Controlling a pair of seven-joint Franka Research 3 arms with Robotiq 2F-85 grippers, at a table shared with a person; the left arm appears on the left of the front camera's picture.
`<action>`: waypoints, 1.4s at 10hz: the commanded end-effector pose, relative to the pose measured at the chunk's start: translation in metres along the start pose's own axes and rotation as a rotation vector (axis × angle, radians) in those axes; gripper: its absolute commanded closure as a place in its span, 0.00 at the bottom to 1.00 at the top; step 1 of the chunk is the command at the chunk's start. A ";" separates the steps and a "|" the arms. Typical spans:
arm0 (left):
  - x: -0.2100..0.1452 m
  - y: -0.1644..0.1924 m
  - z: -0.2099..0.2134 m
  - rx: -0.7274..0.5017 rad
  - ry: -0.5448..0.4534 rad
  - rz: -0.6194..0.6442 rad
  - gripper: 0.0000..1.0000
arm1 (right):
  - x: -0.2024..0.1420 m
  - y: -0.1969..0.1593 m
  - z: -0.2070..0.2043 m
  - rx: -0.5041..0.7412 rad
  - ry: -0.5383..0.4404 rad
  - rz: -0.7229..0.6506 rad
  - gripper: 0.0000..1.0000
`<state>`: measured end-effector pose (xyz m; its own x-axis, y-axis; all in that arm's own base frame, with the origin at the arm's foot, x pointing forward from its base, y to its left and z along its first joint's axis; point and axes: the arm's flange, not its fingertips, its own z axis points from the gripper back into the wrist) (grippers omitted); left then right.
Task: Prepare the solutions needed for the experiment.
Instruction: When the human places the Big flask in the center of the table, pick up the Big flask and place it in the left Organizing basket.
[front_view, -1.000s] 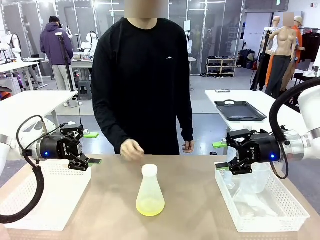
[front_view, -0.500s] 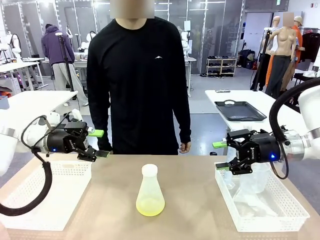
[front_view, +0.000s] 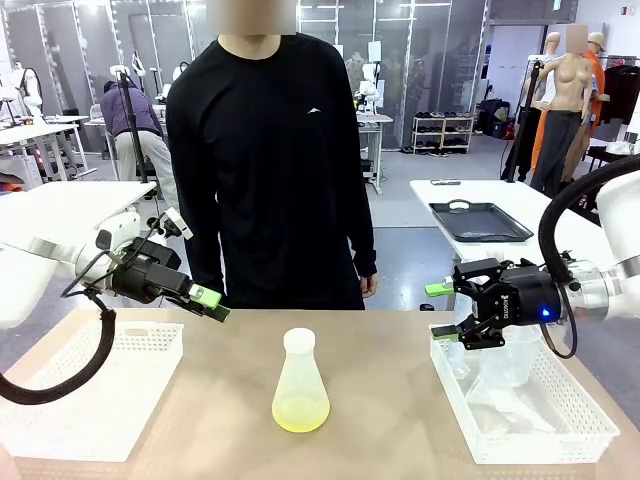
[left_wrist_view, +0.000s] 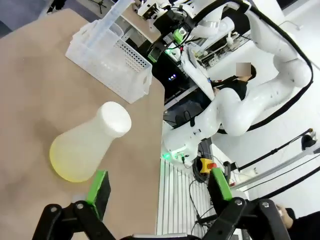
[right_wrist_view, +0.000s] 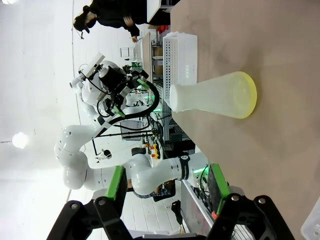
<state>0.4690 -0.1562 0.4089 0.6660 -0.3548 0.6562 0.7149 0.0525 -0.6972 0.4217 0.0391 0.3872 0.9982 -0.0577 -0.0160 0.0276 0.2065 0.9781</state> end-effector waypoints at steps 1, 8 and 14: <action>-0.001 -0.004 0.002 -0.039 -0.044 0.073 0.00 | -0.002 0.000 -0.001 -0.006 -0.007 0.003 0.18; 0.038 0.023 -0.026 -0.094 -0.058 -0.502 0.00 | -0.002 0.000 -0.001 -0.006 -0.007 0.003 0.18; 0.047 0.026 -0.031 -0.076 -0.025 -0.588 0.00 | -0.002 0.000 -0.001 -0.006 -0.007 0.003 0.18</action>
<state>0.5211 -0.2012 0.4046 0.1466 -0.2769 0.9497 0.9475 -0.2365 -0.2152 0.4216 0.0392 0.3873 0.9982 -0.0576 -0.0158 0.0274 0.2066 0.9780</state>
